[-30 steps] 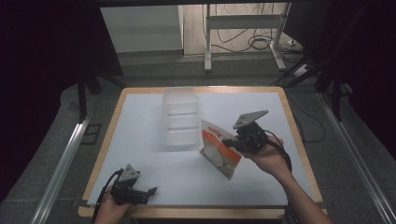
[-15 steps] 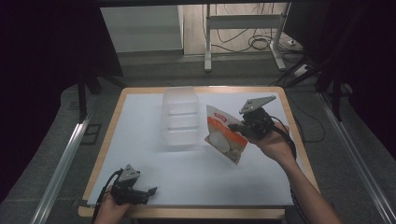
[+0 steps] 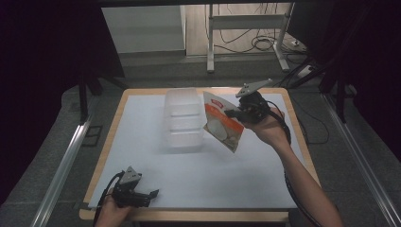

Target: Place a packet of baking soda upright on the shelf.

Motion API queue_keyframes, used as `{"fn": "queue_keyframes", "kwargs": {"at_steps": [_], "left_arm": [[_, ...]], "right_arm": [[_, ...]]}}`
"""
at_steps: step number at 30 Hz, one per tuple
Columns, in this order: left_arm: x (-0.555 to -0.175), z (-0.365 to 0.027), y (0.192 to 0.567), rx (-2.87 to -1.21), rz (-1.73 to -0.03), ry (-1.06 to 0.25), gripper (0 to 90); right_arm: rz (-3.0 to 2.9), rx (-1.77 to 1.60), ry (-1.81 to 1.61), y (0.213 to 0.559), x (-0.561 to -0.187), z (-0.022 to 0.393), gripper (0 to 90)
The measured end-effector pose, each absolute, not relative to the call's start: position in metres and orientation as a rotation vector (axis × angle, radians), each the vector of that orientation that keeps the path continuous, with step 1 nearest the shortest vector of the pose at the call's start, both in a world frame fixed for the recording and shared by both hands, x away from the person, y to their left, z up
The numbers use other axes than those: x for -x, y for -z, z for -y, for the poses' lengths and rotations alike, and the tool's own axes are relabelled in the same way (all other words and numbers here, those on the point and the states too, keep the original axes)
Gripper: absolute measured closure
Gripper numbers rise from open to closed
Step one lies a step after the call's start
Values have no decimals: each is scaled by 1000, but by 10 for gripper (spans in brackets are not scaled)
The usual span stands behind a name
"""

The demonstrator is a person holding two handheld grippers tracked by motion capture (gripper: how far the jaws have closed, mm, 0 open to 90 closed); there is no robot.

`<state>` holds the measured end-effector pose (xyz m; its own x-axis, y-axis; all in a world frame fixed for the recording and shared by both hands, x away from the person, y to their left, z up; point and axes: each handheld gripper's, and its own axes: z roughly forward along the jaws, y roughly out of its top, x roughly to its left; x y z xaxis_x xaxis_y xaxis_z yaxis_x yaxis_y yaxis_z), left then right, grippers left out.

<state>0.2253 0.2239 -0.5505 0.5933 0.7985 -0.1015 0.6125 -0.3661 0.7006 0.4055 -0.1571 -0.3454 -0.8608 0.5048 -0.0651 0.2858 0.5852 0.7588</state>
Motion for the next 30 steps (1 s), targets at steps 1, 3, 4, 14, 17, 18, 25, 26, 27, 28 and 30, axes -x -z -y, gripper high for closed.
{"fn": "queue_keyframes", "kwargs": {"at_steps": [1,3,4,14,17,18,25,26,27,28,30], "left_arm": [[-225,-224,551,-2104,-1113,-332,71],[-225,-224,551,-2101,-1115,-332,71],[-225,-224,551,-2099,-1116,-333,71],[-225,-224,551,-2097,-1117,-331,71],[-225,-224,551,-2097,-1117,-331,71],[-225,-224,551,-2097,-1117,-331,71],[-225,-225,551,-2097,-1115,-329,71],[-225,-225,551,-2092,-1117,-328,71],[-225,-225,551,-2092,-1117,-328,71],[-225,-225,551,-2093,-1117,-328,71],[-225,-224,551,-2089,-1118,-326,72]], "right_arm": [[-2544,-650,-1146,345,-405,157,891],[-2542,-638,-1152,342,-409,153,892],[-2542,-634,-1154,341,-410,151,891],[-2551,-585,-1178,331,-425,126,892],[-2562,-581,-1197,331,-431,115,891],[-2562,-581,-1197,331,-431,115,891],[-2582,-557,-1192,333,-441,89,891],[-2585,-547,-1192,334,-444,81,891],[-2585,-547,-1192,334,-444,81,891],[-2586,-546,-1191,334,-445,79,891],[-2589,-534,-1194,335,-447,72,891]]}}
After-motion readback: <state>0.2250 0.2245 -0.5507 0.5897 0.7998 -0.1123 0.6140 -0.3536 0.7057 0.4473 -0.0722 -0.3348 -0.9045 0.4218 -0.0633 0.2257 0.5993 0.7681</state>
